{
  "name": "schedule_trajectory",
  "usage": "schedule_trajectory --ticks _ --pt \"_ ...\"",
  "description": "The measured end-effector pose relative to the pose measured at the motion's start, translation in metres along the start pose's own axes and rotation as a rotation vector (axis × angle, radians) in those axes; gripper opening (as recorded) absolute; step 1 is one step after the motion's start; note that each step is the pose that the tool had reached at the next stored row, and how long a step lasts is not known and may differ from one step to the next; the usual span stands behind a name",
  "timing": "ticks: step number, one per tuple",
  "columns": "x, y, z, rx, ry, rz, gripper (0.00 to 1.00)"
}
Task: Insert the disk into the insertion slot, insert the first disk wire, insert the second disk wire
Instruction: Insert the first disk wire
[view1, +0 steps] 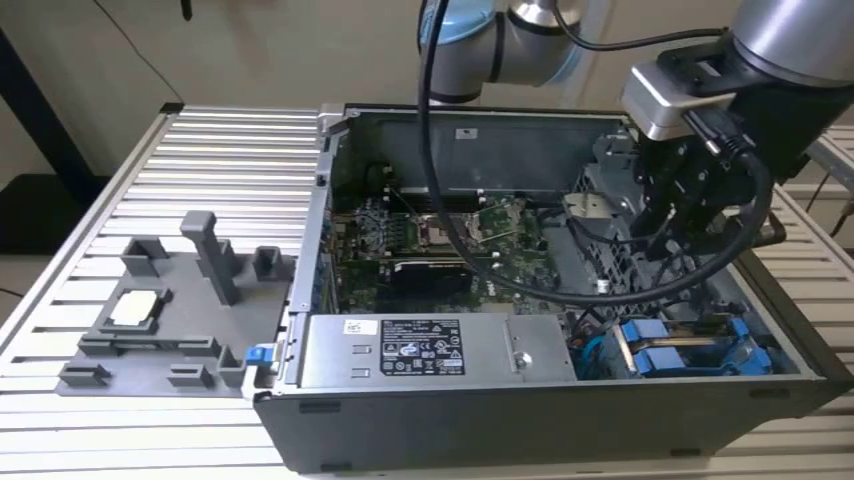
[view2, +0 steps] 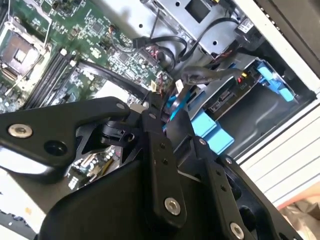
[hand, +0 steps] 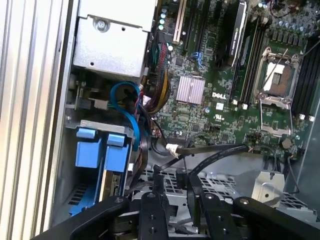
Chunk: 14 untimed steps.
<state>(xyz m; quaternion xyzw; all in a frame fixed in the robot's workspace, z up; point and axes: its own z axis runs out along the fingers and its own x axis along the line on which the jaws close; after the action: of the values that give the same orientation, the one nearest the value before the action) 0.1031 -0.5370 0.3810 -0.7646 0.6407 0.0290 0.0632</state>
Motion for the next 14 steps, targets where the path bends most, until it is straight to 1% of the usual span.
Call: schedule_trajectory --ticks 3,6,7,10,14 --pt "-0.0007 0.0061 0.0018 0.0162 -0.0023 -0.002 0.33" --pt "-0.0007 0.0071 0.0034 0.0355 -0.004 -0.004 0.33" --pt "-0.0007 0.0077 0.0037 0.04 -0.0066 -0.005 0.33" --pt "-0.0011 0.0103 0.0042 0.0431 -0.0104 -0.003 0.33" --pt "-0.0023 0.0168 0.0042 0.0466 -0.0198 0.003 0.33"
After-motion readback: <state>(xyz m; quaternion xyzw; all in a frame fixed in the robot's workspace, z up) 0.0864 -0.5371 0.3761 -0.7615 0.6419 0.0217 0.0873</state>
